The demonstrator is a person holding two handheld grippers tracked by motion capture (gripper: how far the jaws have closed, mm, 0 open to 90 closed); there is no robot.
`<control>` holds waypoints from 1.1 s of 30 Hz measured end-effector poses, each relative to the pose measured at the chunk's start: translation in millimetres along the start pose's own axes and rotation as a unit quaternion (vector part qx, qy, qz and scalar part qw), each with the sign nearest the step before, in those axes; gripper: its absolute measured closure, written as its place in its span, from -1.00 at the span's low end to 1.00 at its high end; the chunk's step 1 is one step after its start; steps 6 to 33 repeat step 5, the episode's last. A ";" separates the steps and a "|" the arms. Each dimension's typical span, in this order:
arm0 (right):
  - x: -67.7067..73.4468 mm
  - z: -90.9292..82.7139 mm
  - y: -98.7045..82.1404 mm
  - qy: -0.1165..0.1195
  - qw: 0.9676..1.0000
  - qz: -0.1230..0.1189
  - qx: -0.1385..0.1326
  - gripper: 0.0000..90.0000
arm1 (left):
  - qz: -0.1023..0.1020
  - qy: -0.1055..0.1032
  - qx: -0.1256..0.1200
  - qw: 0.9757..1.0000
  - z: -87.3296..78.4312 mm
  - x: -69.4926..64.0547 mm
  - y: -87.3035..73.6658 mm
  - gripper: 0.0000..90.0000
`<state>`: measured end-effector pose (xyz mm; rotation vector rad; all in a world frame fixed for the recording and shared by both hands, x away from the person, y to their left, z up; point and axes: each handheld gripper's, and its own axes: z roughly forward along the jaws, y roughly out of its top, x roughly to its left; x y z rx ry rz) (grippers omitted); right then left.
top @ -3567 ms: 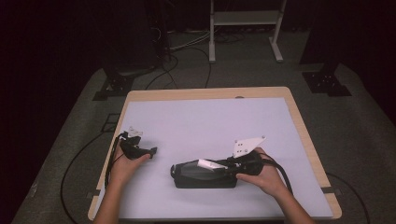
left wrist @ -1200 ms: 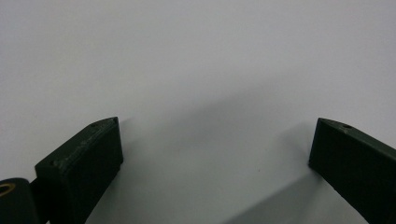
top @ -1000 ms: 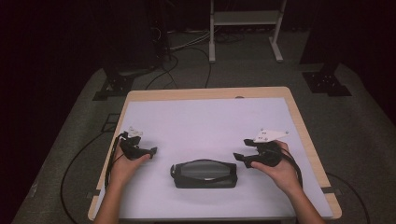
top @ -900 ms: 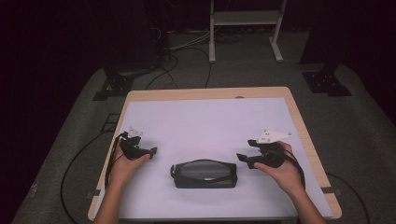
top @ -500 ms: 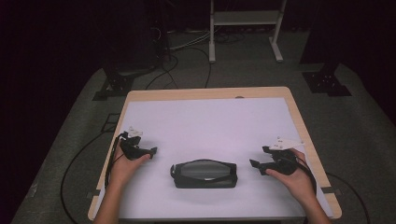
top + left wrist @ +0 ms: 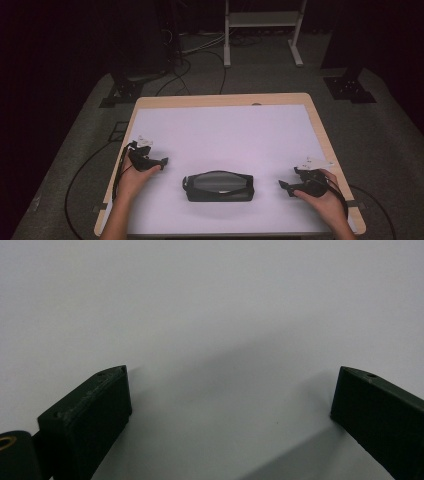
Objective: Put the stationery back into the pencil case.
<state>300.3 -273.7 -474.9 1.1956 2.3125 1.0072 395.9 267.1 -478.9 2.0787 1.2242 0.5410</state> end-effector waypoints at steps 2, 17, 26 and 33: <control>0.3 3.0 -2.8 -0.005 1.000 -0.003 0.014 -0.63 | 0.000 0.001 0.001 1.000 -0.1 -0.2 0.1 -0.96; 0.3 3.0 -4.5 -0.006 1.000 0.001 0.009 -0.63 | 0.001 0.002 0.001 1.000 -0.5 -0.6 0.3 -0.96; 0.3 3.0 -4.5 -0.006 1.000 0.001 0.009 -0.63 | 0.001 0.002 0.001 1.000 -0.5 -0.6 0.3 -0.96; 0.3 3.0 -4.5 -0.006 1.000 0.001 0.009 -0.63 | 0.001 0.002 0.001 1.000 -0.5 -0.6 0.3 -0.96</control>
